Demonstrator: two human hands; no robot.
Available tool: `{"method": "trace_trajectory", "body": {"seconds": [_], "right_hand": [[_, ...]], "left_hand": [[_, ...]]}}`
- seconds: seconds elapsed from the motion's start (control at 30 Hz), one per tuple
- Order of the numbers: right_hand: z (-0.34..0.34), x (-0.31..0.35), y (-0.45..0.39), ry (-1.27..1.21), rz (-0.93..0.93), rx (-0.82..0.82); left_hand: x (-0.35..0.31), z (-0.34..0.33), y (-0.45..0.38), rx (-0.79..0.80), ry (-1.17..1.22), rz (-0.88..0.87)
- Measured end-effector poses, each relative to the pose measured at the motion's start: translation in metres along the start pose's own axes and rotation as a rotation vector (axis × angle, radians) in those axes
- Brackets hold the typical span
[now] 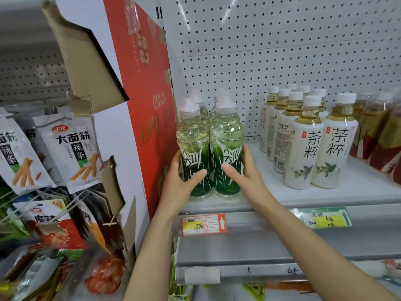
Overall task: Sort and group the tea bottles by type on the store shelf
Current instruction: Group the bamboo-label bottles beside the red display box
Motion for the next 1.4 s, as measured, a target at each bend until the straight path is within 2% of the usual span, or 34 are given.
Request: {"method": "trace_trajectory", "body": {"seconds": [0.13,0.37,0.47,0.53,0.57,0.63,0.7,0.77,0.83,0.93,1.0,1.1,1.17,1.4], "right_hand": [[-0.007,-0.009,-0.002,-0.026,-0.048,-0.014],[-0.007,-0.009,-0.002,0.006,-0.004,-0.004],[0.007,-0.006,0.005,0.165,0.016,-0.062],[0.023,0.004,0.017,0.397,0.102,-0.118],[0.032,0.014,0.024,0.516,0.185,-0.149],[0.049,0.035,0.04,0.686,0.371,-0.232],[0.076,0.049,0.057,0.784,0.492,-0.337],[0.106,0.054,0.068,0.838,0.541,-0.436],[0.143,0.054,0.074,0.877,0.489,-0.516],[0.194,0.039,0.065,0.876,0.28,-0.557],[0.216,0.025,0.056,0.833,0.17,-0.536],[0.227,0.0,0.045,0.676,0.069,-0.417],[0.226,-0.01,0.039,0.575,0.067,-0.344],[0.232,-0.019,0.034,0.498,0.047,-0.284]], "left_hand": [[-0.008,-0.005,0.0,-0.026,-0.012,-0.024],[-0.006,-0.002,0.004,-0.092,-0.047,-0.024],[-0.001,-0.001,0.009,-0.157,-0.06,-0.014],[-0.001,0.004,0.022,-0.306,-0.081,-0.018],[-0.006,0.006,0.034,-0.404,-0.069,-0.067],[-0.031,0.002,0.069,-0.581,-0.045,-0.305],[-0.058,-0.022,0.098,-0.638,-0.079,-0.548],[-0.075,-0.056,0.107,-0.559,-0.146,-0.678],[-0.084,-0.1,0.098,-0.388,-0.183,-0.663],[-0.085,-0.157,0.068,-0.159,-0.173,-0.433],[-0.086,-0.188,0.048,-0.071,-0.148,-0.306],[-0.087,-0.223,0.027,0.004,-0.18,-0.192],[-0.085,-0.237,0.02,0.021,-0.18,-0.17],[-0.075,-0.236,0.015,-0.025,-0.178,-0.117]]}}
Point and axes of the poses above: each hand's wrist, its own y-axis away from the middle knuckle, its own z-axis out of the back of the hand, x = y × z, the point moved 9 cm from there along -y, towards the middle knuckle, and after that the axes turned 13 degrees about z, right-handed, at the moved point
